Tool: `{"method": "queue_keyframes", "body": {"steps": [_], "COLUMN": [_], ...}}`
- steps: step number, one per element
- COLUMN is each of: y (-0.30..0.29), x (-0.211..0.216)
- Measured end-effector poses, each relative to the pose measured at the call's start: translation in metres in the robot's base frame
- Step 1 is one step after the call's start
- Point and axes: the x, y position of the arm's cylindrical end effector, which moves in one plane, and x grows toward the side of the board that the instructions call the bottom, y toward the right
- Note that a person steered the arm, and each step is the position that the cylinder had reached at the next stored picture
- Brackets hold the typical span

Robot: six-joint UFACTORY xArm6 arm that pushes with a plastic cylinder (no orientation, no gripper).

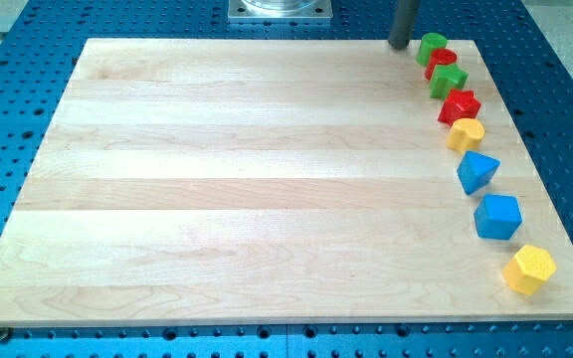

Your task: Place the green circle horizontal to the red circle

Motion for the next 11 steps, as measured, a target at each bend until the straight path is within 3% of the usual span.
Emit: {"method": "queue_keyframes", "body": {"steps": [2, 4, 6, 7, 8, 10, 11], "y": [0.089, 0.117, 0.007, 0.038, 0.051, -0.026, 0.013], "x": [0.027, 0.058, 0.061, 0.063, 0.039, 0.03, 0.024]}}
